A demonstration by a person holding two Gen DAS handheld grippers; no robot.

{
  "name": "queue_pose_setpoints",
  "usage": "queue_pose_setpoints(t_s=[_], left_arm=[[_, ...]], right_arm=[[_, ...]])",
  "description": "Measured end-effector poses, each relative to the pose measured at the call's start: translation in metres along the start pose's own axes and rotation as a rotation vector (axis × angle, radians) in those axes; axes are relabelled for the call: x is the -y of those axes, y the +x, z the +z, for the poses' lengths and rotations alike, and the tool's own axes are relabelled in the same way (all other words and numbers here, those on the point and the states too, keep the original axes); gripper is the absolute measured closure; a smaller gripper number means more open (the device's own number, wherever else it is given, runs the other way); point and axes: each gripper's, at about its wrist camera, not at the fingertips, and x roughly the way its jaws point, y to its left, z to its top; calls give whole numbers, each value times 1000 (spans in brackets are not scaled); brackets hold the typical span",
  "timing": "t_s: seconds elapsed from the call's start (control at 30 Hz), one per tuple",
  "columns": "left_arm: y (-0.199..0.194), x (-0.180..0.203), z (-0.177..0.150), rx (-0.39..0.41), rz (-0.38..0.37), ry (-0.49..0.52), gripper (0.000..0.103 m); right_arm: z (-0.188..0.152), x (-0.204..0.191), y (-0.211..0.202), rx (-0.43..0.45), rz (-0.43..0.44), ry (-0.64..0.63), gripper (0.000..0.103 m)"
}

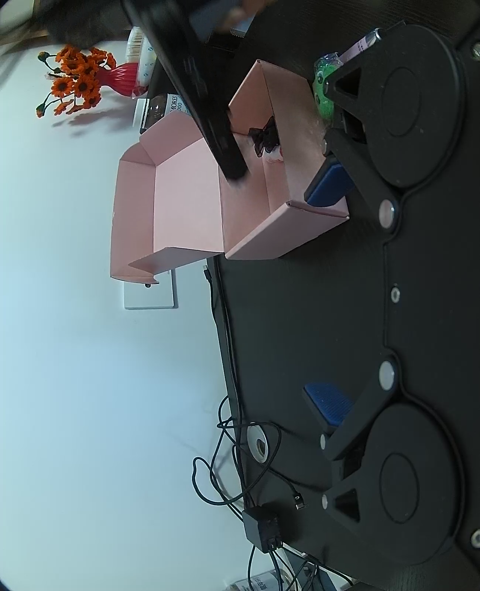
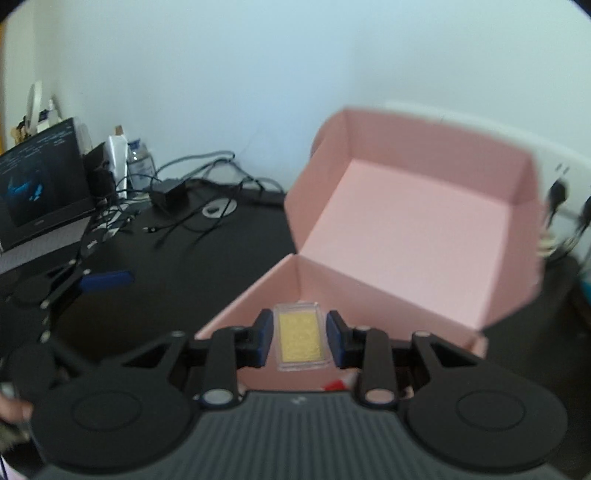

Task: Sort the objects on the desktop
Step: 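Lift the gold card and carry it into the pink box with the right gripper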

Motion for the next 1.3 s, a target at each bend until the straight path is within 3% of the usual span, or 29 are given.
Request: queue_pose_setpoints(t_s=[0.47,0.7,1.3], left_arm=[[1,4,0,-3,1,27,0],[2,5,0,-5,1,27,0],[0,8,0,-2,3,43,0]], right_arm=[[5,9,57,-154,38,145,72],[4,7,71,-190,26,146,72],[3,2,75,-177,19,120,72]])
